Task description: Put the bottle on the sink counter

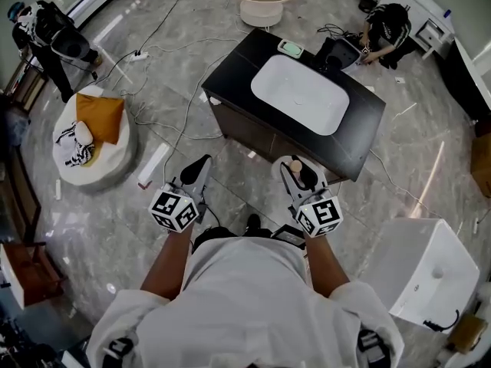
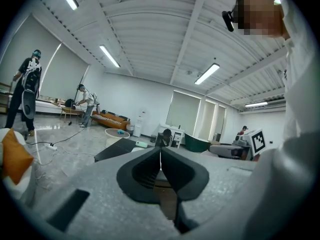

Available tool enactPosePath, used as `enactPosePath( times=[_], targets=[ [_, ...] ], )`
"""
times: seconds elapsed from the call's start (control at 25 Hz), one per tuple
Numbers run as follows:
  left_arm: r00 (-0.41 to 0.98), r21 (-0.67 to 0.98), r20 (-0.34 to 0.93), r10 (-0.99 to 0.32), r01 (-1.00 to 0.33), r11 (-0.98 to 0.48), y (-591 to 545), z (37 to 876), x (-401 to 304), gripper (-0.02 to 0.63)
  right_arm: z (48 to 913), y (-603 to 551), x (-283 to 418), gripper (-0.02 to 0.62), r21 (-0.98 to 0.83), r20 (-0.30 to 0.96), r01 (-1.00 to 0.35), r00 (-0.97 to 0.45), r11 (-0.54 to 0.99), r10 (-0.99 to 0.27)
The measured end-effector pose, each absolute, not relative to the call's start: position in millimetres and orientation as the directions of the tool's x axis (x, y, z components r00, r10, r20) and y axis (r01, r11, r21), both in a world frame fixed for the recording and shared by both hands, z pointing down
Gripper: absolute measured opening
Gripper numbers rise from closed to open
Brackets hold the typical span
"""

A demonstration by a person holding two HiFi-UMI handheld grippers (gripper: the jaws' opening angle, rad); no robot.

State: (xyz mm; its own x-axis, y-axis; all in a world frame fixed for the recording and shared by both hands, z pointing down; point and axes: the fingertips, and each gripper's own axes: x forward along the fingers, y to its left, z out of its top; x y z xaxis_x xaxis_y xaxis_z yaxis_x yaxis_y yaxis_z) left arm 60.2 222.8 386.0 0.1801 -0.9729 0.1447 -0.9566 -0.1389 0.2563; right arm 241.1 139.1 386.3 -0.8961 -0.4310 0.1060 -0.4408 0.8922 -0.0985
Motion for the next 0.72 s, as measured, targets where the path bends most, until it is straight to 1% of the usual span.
enactPosePath(
  times=[0.32, 0.72],
  targets=[
    [0.162, 0.27, 0.165, -0.973, -0.956, -0.114, 207, 396, 53, 0.017, 398, 123, 236, 0.14, -0.128, 0.119, -0.429, -0.902, 0.894, -0.415],
    [0.181, 0.305, 0.16, -0.97, -0.944, -0.126, 170, 414, 31, 0.017, 410, 89, 221, 0.14, -0.129, 0.147, -0.455, -0.888, 0.881, -0.436]
  ],
)
